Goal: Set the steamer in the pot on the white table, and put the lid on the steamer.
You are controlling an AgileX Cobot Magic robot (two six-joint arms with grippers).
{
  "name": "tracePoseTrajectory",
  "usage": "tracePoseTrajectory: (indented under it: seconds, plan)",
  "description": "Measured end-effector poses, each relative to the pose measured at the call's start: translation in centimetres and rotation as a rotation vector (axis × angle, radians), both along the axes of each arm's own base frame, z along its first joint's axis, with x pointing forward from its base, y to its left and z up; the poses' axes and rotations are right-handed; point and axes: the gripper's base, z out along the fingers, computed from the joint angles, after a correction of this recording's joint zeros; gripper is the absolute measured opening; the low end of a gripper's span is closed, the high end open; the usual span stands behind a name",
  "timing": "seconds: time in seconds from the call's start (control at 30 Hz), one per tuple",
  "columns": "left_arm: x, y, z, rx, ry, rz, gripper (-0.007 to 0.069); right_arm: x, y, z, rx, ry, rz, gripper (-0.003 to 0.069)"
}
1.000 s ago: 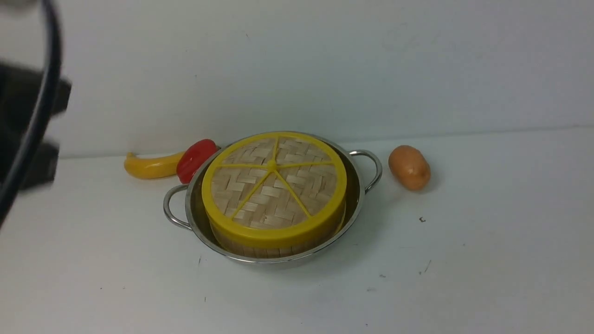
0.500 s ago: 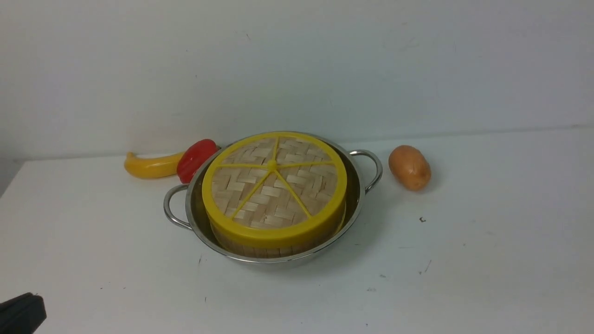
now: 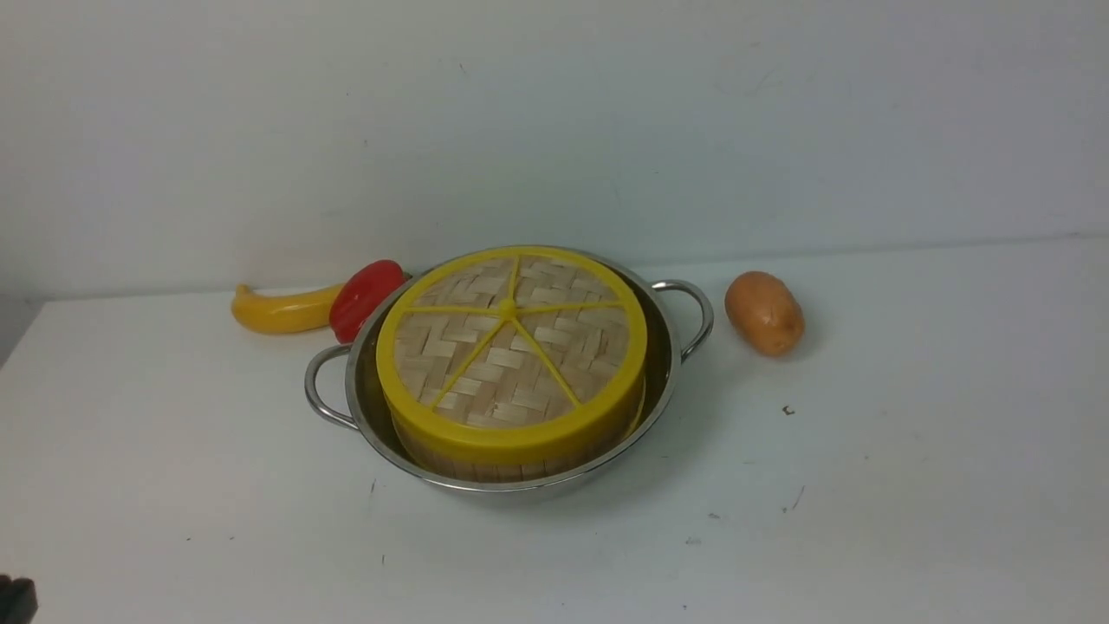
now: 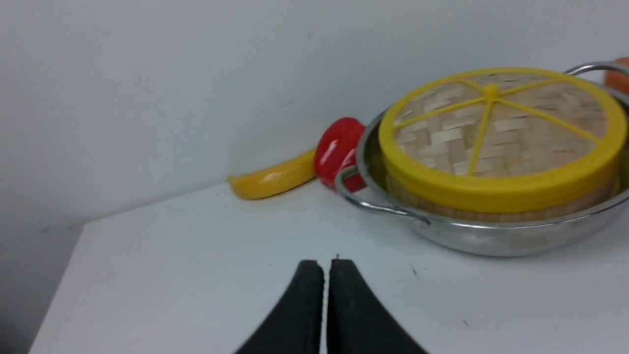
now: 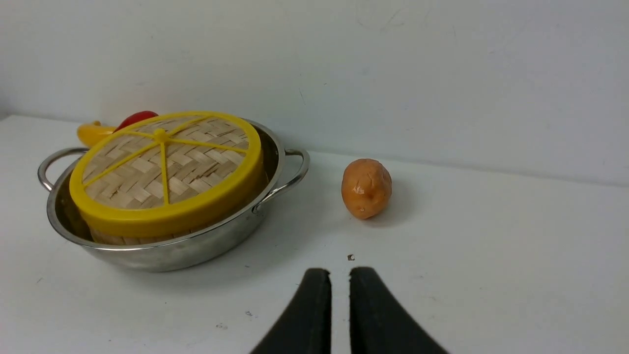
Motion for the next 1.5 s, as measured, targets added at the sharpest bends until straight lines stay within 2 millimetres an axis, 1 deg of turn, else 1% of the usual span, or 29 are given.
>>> tracePoseTrajectory:
  seconds: [0.03, 0.07, 0.1, 0.13, 0.2, 0.3, 0.77, 0.83, 0.9, 1.0, 1.1, 1.13, 1.2, 1.3, 1.4, 1.5]
  plan:
    - [0.2, 0.0, -1.0, -0.001, 0.003, 0.009, 0.0010, 0.0, 0.0, 0.0, 0.000, 0.000, 0.000, 0.0084]
    - [0.4, 0.0, -2.5, -0.006, -0.004, 0.023, 0.0010, 0.0, 0.0, 0.0, 0.001, 0.000, 0.000, 0.0090]
    - [0.5, 0.0, -2.7, -0.007, -0.004, 0.025, 0.0010, 0.0, 0.0, 0.0, 0.001, 0.000, 0.000, 0.0090]
    - [0.7, 0.0, -4.0, -0.009, 0.006, 0.031, 0.0014, 0.0, 0.0, 0.0, 0.001, 0.000, 0.000, 0.0098]
    - [0.8, 0.0, -4.8, -0.022, 0.018, 0.033, 0.0018, 0.0, 0.0, 0.0, 0.001, 0.000, 0.000, 0.0106]
    - [0.8, 0.0, -5.0, -0.045, 0.027, 0.040, 0.0020, 0.0, 0.0, 0.0, 0.001, 0.000, 0.000, 0.0118]
    - [0.7, 0.1, -5.1, -0.047, 0.044, 0.045, 0.0031, 0.0, 0.0, 0.0, 0.001, -0.002, -0.001, 0.0154]
    - [0.7, 0.1, -5.1, -0.047, 0.044, 0.045, 0.0031, -0.3, -0.4, -0.2, 0.005, -0.012, -0.056, 0.0162]
    - [0.7, 0.1, -5.1, -0.047, 0.044, 0.045, 0.0031, -0.4, -0.9, -1.2, 0.002, -0.008, -0.134, 0.0167]
    - [0.7, 0.1, -5.1, -0.047, 0.044, 0.045, 0.0031, -0.4, -1.5, -4.1, 0.000, -0.055, -0.252, 0.0178]
    - [0.7, 0.1, -5.1, -0.048, 0.045, 0.046, 0.0032, -0.2, -1.8, -5.9, -0.011, -0.102, -0.307, 0.0185]
    - [0.7, 0.1, -5.1, -0.048, 0.045, 0.046, 0.0034, -0.2, -1.9, -7.0, -0.018, -0.111, -0.321, 0.0189]
    - [0.7, 0.1, -5.1, -0.048, 0.045, 0.046, 0.0046, 0.0, -2.0, -9.0, -0.035, -0.099, -0.340, 0.0195]
    - [0.7, 0.1, -5.1, -0.048, 0.045, 0.046, 0.0052, 0.1, -2.0, -11.1, -0.045, -0.067, -0.342, 0.0202]
    - [0.7, 0.1, -5.1, -0.048, 0.045, 0.046, 0.0055, 0.2, -2.0, -11.4, -0.044, -0.071, -0.340, 0.0204]
    - [0.7, 0.1, -5.1, -0.048, 0.045, 0.046, 0.0071, 0.2, -1.9, -11.0, -0.035, -0.117, -0.334, 0.0218]
